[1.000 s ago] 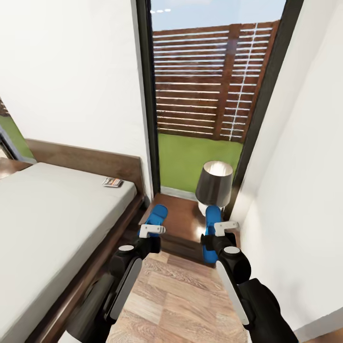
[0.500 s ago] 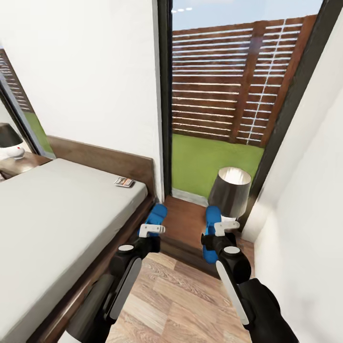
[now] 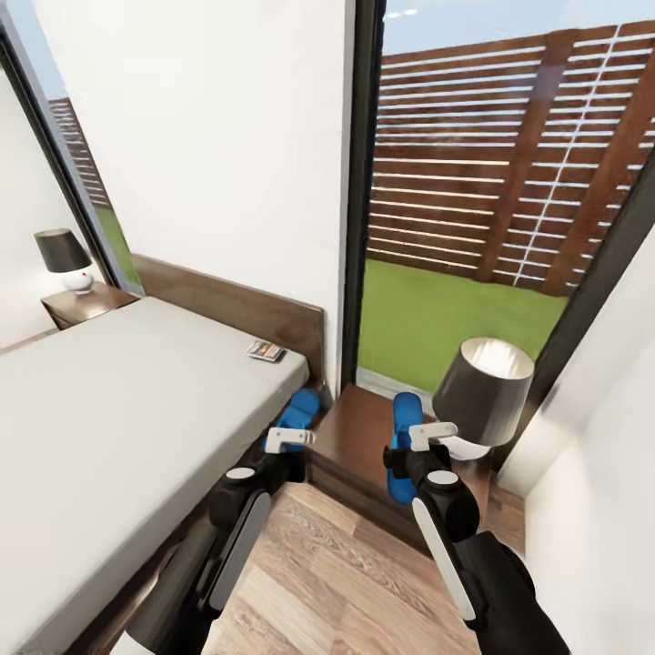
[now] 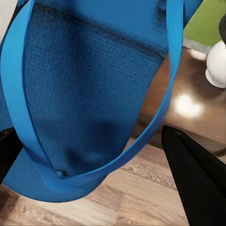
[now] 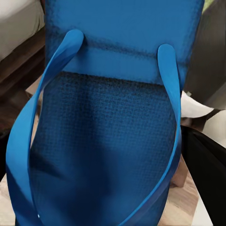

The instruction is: In the bedroom, move the book from the bed onto either nightstand, and place the two sandals side by side next to the bed.

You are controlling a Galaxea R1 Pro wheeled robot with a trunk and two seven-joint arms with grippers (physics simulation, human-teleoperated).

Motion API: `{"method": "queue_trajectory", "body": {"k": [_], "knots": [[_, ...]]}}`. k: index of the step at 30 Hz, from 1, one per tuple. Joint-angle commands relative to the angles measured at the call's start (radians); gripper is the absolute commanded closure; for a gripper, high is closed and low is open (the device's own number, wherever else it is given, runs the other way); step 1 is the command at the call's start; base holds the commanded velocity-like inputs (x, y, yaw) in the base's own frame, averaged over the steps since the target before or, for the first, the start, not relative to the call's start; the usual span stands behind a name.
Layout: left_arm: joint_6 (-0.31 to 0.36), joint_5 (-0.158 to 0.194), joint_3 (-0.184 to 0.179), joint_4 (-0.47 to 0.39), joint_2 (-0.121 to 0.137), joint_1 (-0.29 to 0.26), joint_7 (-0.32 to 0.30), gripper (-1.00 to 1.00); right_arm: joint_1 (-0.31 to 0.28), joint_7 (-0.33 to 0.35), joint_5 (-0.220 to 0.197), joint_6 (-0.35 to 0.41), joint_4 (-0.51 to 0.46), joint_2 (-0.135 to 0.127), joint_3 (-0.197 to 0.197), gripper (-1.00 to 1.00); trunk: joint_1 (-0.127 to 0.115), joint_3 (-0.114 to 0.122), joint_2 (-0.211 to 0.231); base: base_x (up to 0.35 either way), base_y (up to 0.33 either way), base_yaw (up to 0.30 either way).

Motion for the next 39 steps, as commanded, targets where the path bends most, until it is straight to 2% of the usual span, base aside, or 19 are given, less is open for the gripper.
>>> {"method": "queue_trajectory", "body": {"k": [1, 28, 39], "knots": [[0.004, 0.009, -0.001, -0.001, 0.000, -0.001, 0.010, 1.00, -0.001, -0.009, -0.008, 0.004, -0.001, 0.000, 0.001, 1.00, 0.001, -0.002, -0.002, 0.019, 0.000, 0.231], [0.003, 0.009, -0.001, -0.001, -0.001, -0.001, 0.010, 1.00, -0.001, -0.009, -0.008, 0.003, -0.001, 0.000, 0.001, 1.00, 0.001, -0.002, -0.002, 0.025, -0.031, 0.230], [0.005, 0.015, -0.001, -0.001, 0.000, -0.001, 0.009, 1.00, -0.001, -0.009, -0.008, 0.003, -0.001, 0.000, 0.002, 1.00, 0.001, -0.002, -0.002, 0.000, 0.000, 0.018]]}}
